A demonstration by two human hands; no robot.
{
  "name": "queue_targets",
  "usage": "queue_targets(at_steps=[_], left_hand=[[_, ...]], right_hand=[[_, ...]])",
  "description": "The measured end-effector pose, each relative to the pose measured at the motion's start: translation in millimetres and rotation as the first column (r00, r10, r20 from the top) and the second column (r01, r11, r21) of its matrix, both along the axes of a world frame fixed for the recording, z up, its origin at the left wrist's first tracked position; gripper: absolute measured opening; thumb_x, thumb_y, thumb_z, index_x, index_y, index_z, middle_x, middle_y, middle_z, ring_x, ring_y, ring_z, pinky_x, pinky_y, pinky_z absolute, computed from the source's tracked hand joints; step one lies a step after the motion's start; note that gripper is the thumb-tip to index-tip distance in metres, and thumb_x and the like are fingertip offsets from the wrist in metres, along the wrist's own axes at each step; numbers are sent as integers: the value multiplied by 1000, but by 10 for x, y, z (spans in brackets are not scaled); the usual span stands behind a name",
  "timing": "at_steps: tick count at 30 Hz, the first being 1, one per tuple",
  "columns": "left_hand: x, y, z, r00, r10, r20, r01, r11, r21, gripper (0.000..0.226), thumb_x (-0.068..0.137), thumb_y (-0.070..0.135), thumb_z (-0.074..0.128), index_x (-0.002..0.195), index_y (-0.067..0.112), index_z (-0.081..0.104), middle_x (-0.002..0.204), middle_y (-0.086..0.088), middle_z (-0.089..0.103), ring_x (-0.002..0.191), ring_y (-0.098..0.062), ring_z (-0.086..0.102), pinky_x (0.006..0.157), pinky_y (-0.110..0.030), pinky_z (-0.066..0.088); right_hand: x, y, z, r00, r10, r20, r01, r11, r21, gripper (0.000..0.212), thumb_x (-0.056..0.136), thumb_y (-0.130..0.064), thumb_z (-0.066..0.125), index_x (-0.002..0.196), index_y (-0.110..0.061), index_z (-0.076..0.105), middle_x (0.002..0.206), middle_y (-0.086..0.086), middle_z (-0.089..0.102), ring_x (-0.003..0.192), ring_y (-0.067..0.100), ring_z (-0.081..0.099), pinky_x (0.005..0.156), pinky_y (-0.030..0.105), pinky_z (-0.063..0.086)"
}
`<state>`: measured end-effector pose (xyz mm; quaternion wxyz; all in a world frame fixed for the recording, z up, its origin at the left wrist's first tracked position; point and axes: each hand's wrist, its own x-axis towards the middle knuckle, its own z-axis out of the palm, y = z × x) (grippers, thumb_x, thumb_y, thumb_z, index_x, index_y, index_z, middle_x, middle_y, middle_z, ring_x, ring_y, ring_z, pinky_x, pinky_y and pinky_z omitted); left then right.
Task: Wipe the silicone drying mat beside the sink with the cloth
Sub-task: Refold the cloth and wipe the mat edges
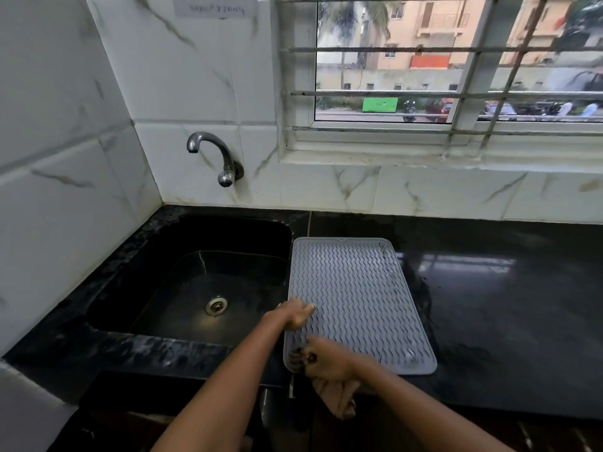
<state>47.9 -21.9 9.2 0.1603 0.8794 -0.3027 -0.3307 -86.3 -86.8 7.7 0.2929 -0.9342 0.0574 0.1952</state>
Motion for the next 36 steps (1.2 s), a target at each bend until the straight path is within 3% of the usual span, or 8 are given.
queue_targets(at_steps=[4, 8, 12, 16, 20, 26, 33, 36], left_hand=[[133, 178, 75, 998, -47, -50, 47, 999, 8, 47, 102, 36, 35, 96, -1, 62, 115, -18, 59, 110, -29, 56, 90, -36, 42], [217, 259, 218, 994, -89, -58, 87, 996, -29, 41, 99, 35, 45, 84, 3, 65, 88, -10, 61, 97, -25, 57, 80, -37, 46], [69, 30, 477, 976, -184, -114, 167, 975, -143, 41, 97, 41, 46, 117, 9, 64, 119, -11, 61, 105, -20, 57, 98, -36, 44], [-244, -342, 571, 965, -252, -72, 234, 952, -197, 43, 97, 33, 47, 136, 13, 51, 142, -8, 49, 128, -22, 48, 108, -39, 38], [-587, -624, 274, 959, -284, 0, 283, 955, -83, 50, 99, 21, 43, 148, 13, 32, 155, -9, 31, 141, -26, 32, 116, -43, 27], [-741, -705, -274, 915, -369, 161, 350, 927, 132, 61, 101, 14, 30, 154, 17, 0, 162, -1, -5, 149, -25, -3, 120, -46, 2], [-686, -726, -320, 905, -379, 192, 359, 924, 131, 64, 101, 14, 31, 154, 20, -4, 162, 1, -8, 149, -24, -7, 119, -47, -4], [-707, -753, -294, 911, -356, 209, 342, 934, 101, 63, 102, 26, 32, 153, 20, -4, 162, 0, -7, 149, -24, -7, 119, -48, -5]], right_hand=[[-77, -413, 364, 945, 133, -299, -138, 990, 6, 35, 89, -26, 60, 114, -1, 61, 118, 19, 63, 104, 27, 60, 99, 42, 47], [-103, -838, 715, 940, 78, -333, -98, 994, -46, 36, 91, -25, 57, 119, -2, 59, 118, 18, 62, 103, 29, 60, 94, 38, 49], [-48, -1108, 965, 966, -223, -133, 245, 953, 181, 23, 92, -20, 55, 111, -9, 55, 99, 6, 61, 86, 16, 60, 77, 25, 49], [102, -1312, 876, 901, -415, 127, 420, 907, -19, 8, 89, -9, 56, 96, -8, 59, 91, 10, 61, 79, 18, 58, 66, 22, 46], [-79, -1398, 406, 835, -543, 93, 547, 796, -260, 9, 92, -14, 52, 99, -11, 56, 115, 16, 57, 105, 32, 56, 94, 47, 48], [-596, -1202, 62, 943, -325, 75, 318, 809, -494, 6, 86, -10, 53, 91, -9, 53, 117, 11, 52, 106, 35, 55, 85, 41, 46], [-764, -1121, 480, 919, -136, -370, -11, 929, -369, 18, 88, -15, 56, 72, -9, 52, 90, 12, 52, 73, 18, 50, 63, 26, 40], [-665, -1371, 576, 927, -291, -235, 243, 947, -212, 12, 90, -9, 54, 84, -4, 63, 93, 10, 61, 82, 23, 58, 75, 36, 51]])
